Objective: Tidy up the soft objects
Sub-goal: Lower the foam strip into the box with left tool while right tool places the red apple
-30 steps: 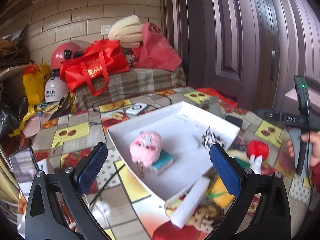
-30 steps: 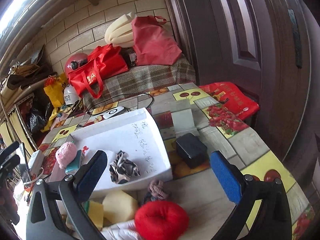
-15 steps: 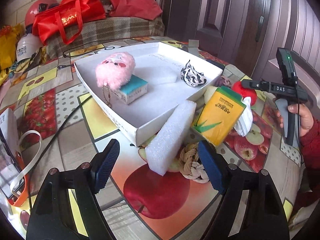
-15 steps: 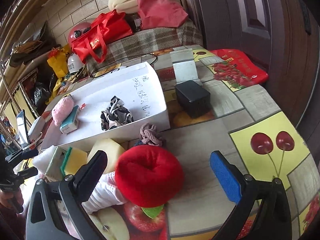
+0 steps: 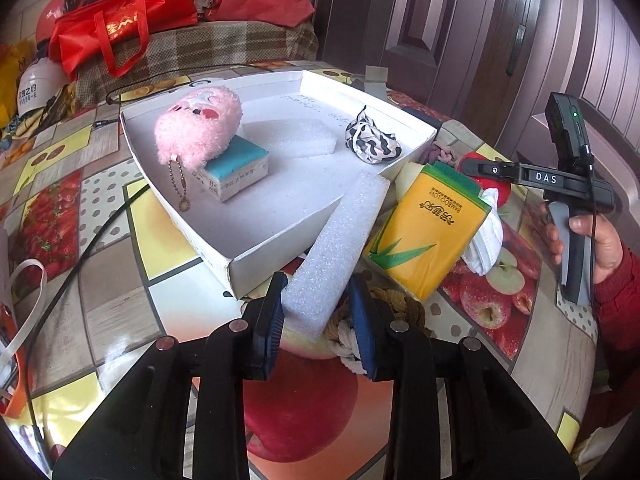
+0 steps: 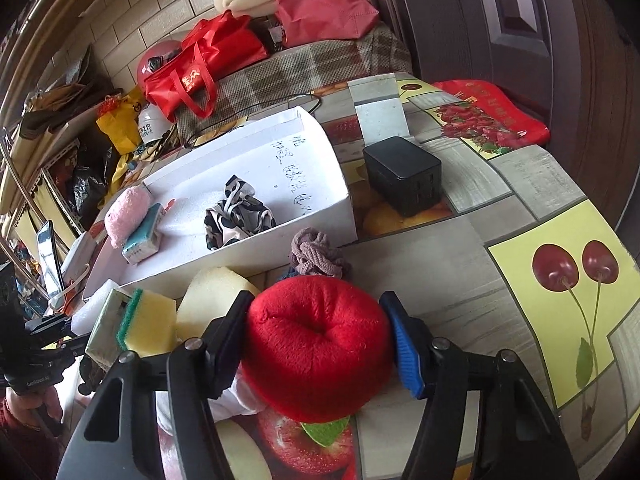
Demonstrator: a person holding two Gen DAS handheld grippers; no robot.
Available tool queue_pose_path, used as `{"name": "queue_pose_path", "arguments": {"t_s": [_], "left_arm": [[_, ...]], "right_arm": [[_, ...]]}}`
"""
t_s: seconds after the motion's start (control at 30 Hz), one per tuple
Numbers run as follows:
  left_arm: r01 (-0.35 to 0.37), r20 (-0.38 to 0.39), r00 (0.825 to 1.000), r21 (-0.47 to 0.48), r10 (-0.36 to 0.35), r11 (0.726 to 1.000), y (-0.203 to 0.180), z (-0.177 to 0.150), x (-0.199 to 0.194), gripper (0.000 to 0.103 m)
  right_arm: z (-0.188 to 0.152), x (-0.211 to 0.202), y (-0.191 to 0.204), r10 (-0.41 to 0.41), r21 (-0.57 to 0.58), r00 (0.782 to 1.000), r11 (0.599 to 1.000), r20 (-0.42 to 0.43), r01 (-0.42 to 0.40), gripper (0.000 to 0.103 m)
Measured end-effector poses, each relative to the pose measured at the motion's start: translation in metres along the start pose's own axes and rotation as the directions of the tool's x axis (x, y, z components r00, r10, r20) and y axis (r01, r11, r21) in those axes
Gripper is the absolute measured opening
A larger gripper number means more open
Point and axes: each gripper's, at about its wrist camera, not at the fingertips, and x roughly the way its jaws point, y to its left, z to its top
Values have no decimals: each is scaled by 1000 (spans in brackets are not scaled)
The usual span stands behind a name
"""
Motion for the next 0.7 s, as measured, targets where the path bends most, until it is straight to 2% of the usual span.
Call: {"name": "queue_pose_path", "arguments": {"t_s": [0.17, 0.23, 0.3, 0.37, 0.5, 0.7], "left_arm": [[-18, 141, 990, 52, 11, 998, -14, 3, -30, 22], [-30, 198, 980, 54, 19, 998, -19, 6, -42, 19], [-75, 252, 966, 53, 59, 996, -23, 11, -54, 19], [-82, 293, 954, 35, 68, 996, -22, 17, -64, 19], [-93, 341, 936, 17, 82, 995, -18, 34, -74, 19], [-95, 368, 925, -15, 94, 995, -13, 37, -81, 19]], "right_arm": [[0, -26, -6, 0, 24, 994, 1000, 105, -3, 59], [1, -36, -6, -8, 34, 990, 999, 139, 3, 59], [3, -45, -6, -22, 40, 985, 999, 170, 15, 59], [6, -54, -4, -25, 41, 980, 999, 200, 18, 59], [11, -67, 0, -18, 33, 968, 999, 248, 10, 59], [15, -81, 3, 11, 17, 958, 1000, 287, -17, 59]]}}
